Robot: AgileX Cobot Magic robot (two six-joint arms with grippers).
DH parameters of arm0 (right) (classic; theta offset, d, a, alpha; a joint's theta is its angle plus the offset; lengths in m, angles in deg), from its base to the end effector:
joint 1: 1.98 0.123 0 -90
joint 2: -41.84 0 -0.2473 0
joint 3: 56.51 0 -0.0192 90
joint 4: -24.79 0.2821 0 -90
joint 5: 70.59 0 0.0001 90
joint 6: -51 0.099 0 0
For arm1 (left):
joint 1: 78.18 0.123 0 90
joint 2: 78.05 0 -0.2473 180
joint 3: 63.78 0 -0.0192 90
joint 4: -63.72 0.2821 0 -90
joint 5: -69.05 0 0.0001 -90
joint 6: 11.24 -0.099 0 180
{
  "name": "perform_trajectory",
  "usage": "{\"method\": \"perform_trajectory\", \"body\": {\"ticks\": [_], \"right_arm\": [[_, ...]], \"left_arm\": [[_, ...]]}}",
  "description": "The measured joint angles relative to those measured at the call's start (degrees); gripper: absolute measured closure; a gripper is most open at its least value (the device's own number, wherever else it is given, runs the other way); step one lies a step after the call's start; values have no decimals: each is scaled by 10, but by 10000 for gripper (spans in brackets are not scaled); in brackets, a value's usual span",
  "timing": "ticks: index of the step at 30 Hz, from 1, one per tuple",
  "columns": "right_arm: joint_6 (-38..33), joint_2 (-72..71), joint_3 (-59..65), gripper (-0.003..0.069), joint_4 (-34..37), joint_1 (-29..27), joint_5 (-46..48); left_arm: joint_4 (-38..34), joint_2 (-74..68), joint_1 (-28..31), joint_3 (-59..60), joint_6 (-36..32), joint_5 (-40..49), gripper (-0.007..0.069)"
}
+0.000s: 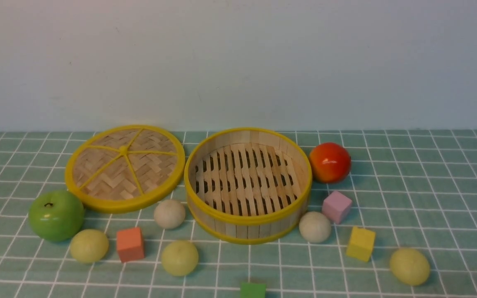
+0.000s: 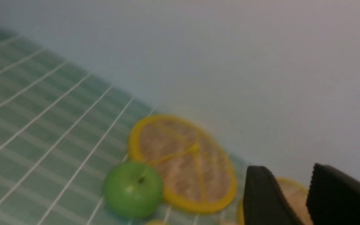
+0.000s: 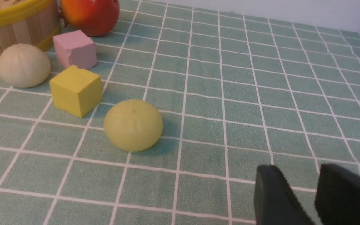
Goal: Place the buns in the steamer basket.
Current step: Use the left arm to grab a steamed stuffed bun
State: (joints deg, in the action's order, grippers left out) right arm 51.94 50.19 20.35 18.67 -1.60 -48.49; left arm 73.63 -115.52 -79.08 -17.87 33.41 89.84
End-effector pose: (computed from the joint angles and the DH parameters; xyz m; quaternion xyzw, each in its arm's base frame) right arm 0.1293 -0.0031 0.1723 -0.0240 0.8044 -0.0387 0.5923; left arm 0.1777 0.0033 0.3012 -0.2512 0.7461 -0.1689 0.5930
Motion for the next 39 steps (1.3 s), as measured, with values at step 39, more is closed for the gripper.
{"method": "perform_trajectory", "body": {"ticks": [39], "right_arm": [[0,0,0,420,0,0,0]], "left_arm": [[-26,-638,-132,-310,-192,300,385]]}}
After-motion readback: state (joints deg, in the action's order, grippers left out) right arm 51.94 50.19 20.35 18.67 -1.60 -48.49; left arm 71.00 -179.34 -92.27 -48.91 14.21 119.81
